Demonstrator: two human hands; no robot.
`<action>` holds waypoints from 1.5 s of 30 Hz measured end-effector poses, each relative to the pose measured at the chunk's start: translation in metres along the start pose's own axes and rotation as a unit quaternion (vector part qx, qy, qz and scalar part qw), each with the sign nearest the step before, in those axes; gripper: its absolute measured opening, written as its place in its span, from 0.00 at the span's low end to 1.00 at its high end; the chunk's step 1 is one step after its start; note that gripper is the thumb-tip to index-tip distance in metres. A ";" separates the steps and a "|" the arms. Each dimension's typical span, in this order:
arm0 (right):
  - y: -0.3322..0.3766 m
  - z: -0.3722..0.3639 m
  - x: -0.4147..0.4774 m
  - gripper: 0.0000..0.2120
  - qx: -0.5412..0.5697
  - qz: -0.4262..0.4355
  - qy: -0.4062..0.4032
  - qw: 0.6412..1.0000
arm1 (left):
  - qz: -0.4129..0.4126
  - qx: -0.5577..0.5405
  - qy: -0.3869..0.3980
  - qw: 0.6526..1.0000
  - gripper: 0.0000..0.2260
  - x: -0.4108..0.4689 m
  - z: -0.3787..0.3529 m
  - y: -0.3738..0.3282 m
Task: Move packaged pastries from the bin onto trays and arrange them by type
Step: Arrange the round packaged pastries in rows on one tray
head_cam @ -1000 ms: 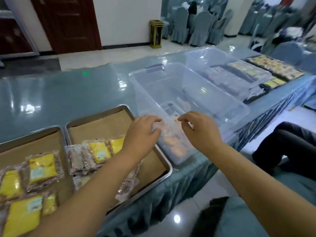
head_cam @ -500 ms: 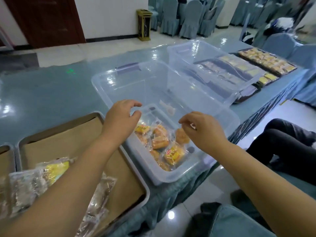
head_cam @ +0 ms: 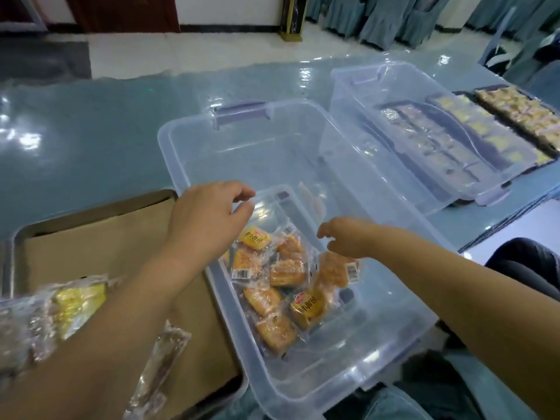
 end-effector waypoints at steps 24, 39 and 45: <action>0.003 0.008 0.021 0.17 -0.199 0.148 0.087 0.965 | 0.041 0.100 0.041 0.993 0.11 0.007 -0.008 -0.002; 0.071 0.093 0.013 0.17 0.686 0.254 -0.007 0.681 | 0.267 -0.390 -0.013 0.881 0.38 0.036 -0.008 -0.027; 0.077 0.084 0.021 0.17 0.644 0.256 -0.005 0.721 | 0.258 -0.298 -0.064 0.917 0.33 0.049 -0.004 -0.014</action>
Point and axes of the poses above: each hand's wrist, its own x-axis towards the middle knuckle, its own z-axis out of the back of the hand, y = z × x, the point moved 4 cm from there along x, towards the middle knuckle, and after that the axes turned 11 degrees about x, right-handed, at the moved point
